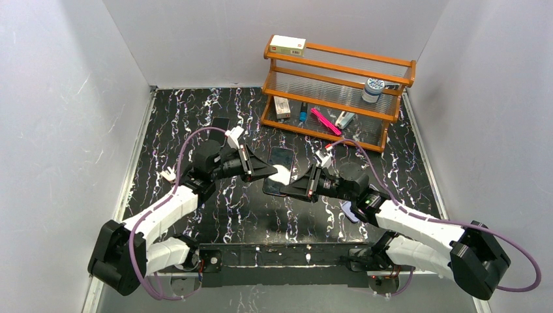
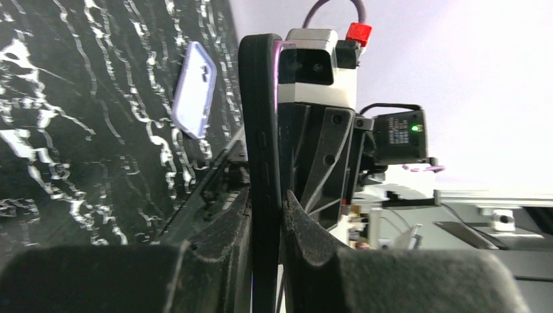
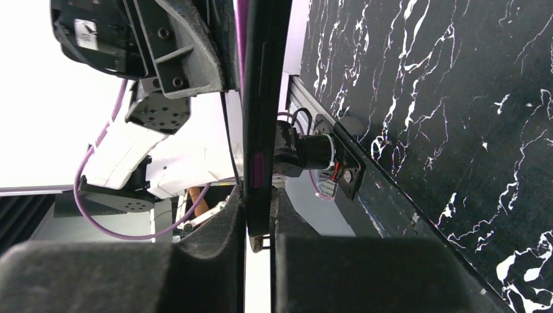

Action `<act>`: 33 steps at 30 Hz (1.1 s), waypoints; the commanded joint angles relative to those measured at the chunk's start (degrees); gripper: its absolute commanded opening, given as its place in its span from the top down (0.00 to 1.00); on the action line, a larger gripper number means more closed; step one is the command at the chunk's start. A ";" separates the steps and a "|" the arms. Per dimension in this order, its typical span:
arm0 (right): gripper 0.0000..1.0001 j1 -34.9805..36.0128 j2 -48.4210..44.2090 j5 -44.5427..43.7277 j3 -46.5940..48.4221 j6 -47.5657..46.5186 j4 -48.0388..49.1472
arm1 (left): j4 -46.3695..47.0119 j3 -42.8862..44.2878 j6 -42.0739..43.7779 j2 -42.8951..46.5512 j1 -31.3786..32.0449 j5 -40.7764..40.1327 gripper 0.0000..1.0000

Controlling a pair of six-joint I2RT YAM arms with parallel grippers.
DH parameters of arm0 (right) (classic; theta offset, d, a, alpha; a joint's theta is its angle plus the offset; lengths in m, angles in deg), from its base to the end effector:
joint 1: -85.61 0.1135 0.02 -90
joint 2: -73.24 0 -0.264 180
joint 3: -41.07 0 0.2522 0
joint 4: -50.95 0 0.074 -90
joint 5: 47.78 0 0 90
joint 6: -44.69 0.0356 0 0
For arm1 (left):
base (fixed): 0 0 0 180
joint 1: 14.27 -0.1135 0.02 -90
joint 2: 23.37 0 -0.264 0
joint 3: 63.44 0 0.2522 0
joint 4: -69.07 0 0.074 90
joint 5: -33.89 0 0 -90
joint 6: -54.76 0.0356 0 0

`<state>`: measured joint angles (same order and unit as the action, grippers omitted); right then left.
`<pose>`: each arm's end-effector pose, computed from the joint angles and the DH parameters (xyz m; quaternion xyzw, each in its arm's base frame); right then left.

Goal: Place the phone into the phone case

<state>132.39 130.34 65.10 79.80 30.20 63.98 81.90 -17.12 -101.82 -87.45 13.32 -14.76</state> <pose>0.1421 0.1715 0.2457 0.0504 0.7351 0.6488 0.1901 0.2064 -0.1344 0.2654 -0.0051 0.7295 -0.6404 0.2401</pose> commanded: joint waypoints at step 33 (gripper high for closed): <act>0.22 -10.30 -1.38 7.48 11.12 -11.96 -5.08 | 7.64 -0.33 0.86 3.78 0.00 19.35 1.00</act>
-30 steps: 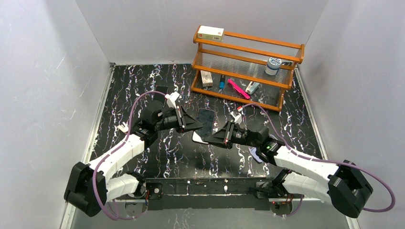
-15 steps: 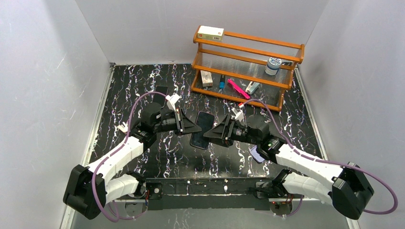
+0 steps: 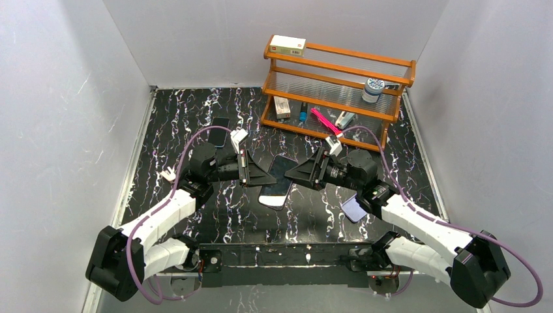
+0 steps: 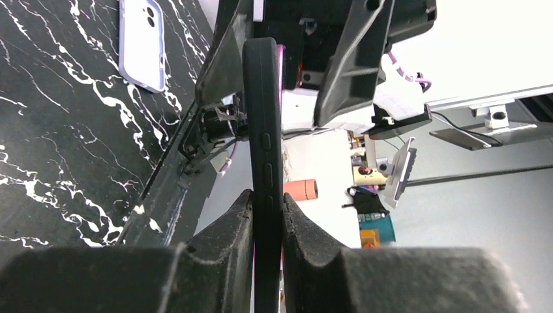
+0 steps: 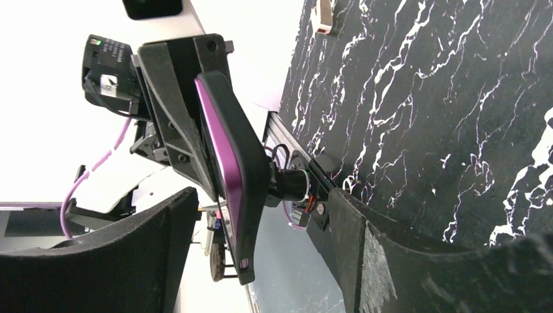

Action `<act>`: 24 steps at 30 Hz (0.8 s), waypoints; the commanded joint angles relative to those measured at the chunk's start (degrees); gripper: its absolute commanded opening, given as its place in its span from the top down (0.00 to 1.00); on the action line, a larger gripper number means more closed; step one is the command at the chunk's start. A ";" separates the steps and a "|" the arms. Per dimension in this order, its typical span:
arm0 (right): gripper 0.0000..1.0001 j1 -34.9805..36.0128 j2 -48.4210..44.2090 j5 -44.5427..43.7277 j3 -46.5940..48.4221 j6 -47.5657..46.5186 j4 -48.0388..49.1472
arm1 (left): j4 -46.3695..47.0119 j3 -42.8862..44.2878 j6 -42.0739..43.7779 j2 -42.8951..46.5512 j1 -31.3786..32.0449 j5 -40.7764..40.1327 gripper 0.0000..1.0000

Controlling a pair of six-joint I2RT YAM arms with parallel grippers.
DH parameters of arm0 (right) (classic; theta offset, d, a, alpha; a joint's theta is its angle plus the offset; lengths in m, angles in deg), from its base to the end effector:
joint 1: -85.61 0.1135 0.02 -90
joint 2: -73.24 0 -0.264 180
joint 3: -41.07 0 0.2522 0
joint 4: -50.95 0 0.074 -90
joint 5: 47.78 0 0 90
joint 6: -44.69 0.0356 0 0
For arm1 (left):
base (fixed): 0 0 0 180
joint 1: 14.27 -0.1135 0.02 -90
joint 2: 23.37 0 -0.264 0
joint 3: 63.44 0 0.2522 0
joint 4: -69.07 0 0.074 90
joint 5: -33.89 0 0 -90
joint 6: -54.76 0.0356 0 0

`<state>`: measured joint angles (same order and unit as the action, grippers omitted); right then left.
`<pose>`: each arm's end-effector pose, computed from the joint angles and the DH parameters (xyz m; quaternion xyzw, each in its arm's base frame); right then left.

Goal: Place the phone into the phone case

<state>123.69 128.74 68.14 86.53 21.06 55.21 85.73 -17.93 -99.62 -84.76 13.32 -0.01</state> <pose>0.1669 0.1506 0.2764 0.0308 0.7378 0.6184 0.2688 0.1902 -0.1327 0.2775 0.1221 0.6938 -0.6813 0.1991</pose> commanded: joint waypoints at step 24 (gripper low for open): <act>0.98 -2.97 6.00 8.38 14.26 -12.82 -3.39 | -26.36 6.34 17.71 -5.40 -0.05 -5.32 1.00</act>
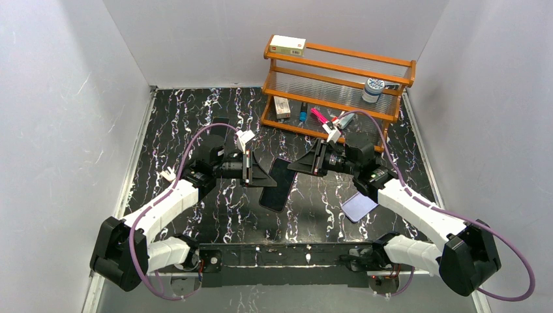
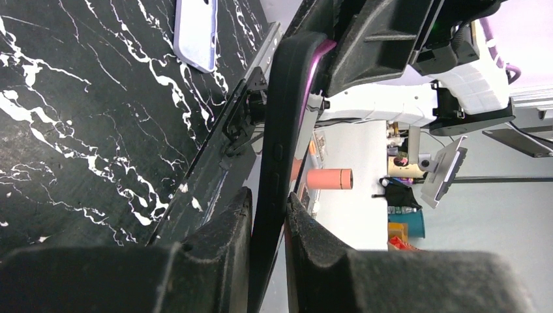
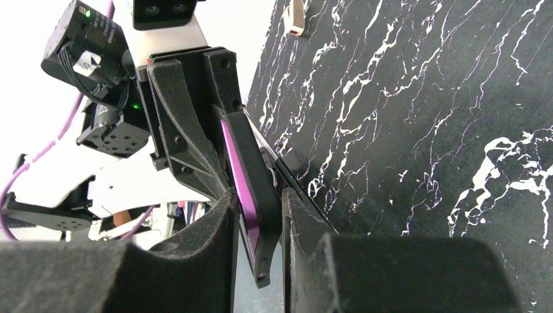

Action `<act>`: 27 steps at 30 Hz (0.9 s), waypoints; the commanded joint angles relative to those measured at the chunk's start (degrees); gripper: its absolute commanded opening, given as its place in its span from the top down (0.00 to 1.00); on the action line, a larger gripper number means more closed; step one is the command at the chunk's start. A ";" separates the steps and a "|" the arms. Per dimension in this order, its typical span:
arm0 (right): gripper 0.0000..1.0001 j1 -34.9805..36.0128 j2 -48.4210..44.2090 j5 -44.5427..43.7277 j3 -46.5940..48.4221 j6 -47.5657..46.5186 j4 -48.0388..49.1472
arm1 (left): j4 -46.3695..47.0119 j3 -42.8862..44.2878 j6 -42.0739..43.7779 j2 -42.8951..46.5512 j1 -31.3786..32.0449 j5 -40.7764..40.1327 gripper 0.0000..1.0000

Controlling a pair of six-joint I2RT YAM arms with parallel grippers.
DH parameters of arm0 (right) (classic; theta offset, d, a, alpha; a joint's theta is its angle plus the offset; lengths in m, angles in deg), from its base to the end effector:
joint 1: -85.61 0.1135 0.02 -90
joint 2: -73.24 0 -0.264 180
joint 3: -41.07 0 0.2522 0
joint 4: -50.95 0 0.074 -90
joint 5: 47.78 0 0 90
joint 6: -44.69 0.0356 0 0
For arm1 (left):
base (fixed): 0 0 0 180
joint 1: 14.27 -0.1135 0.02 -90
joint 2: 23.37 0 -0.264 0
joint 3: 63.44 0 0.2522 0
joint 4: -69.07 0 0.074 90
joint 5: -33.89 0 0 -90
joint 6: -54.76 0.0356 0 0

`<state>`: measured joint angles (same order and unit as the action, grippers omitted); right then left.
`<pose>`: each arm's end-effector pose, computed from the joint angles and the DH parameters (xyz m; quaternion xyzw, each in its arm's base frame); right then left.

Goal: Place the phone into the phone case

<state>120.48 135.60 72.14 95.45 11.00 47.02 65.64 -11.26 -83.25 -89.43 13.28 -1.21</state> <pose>0.1949 0.1574 0.2907 -0.0202 0.7675 0.5750 0.2827 0.2063 -0.1405 0.2662 0.1419 0.7519 -0.6157 0.1882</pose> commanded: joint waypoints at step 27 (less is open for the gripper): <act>0.81 -3.92 -2.89 15.26 7.65 -2.58 4.79 | -6.71 3.22 2.94 0.60 0.05 -0.31 1.00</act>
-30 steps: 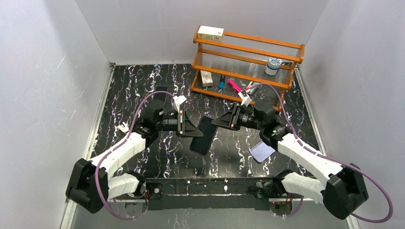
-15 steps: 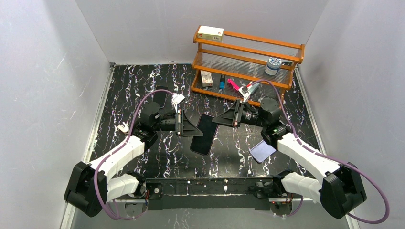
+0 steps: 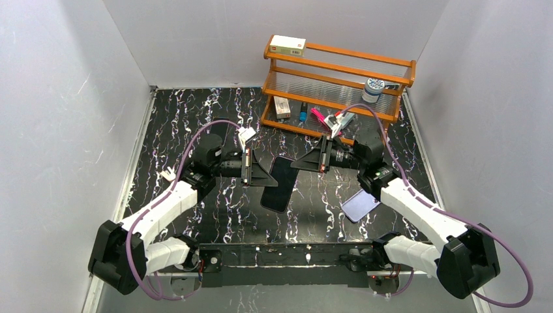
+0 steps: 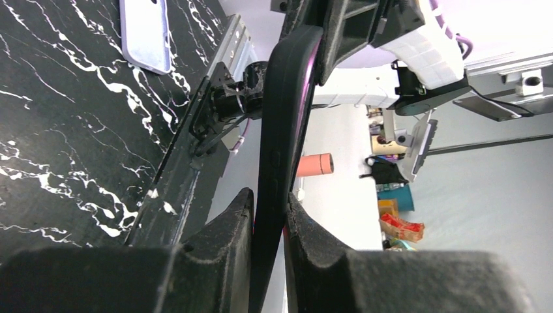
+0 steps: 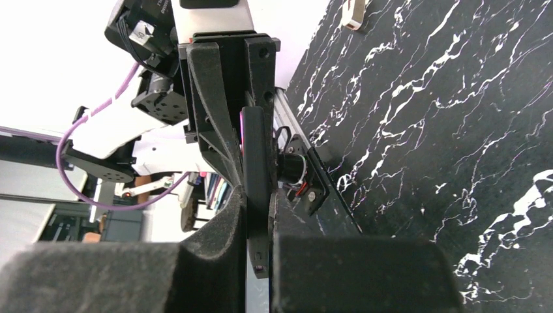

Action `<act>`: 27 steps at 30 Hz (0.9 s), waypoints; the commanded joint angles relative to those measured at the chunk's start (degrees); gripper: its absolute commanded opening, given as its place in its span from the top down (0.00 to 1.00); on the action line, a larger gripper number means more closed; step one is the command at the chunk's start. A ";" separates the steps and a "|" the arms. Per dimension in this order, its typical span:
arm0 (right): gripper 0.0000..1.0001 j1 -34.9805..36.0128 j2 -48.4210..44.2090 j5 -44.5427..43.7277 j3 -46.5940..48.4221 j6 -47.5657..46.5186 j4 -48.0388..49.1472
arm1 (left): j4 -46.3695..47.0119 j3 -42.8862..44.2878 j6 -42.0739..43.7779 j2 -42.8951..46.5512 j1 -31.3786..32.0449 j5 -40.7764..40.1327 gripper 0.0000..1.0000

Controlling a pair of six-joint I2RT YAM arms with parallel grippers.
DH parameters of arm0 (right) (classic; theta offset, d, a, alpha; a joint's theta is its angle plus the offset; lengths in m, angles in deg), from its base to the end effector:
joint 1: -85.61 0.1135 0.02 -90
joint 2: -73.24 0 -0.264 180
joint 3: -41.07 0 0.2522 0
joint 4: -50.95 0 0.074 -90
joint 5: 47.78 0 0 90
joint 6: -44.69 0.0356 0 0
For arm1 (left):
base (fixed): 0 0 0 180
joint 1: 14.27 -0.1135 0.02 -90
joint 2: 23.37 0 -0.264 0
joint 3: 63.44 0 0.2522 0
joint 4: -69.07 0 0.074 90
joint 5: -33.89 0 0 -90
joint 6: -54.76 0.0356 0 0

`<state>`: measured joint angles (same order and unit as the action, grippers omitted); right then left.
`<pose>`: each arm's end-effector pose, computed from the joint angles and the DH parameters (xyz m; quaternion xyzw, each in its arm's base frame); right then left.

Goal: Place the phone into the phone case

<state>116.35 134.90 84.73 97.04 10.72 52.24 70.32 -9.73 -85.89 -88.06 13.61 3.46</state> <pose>0.1988 0.1462 0.3132 -0.0906 0.7212 0.6283 0.2775 0.2026 -0.1419 0.2886 0.1829 0.7137 -0.6481 0.1928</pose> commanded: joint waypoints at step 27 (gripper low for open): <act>0.99 2.57 -2.14 7.25 -4.40 6.69 15.32 | -1.19 4.19 -2.73 2.49 -0.71 -10.43 0.47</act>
<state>118.47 133.99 88.49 92.45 14.22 61.07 68.70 -8.31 -90.09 -85.02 13.43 -5.93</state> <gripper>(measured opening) 0.133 0.534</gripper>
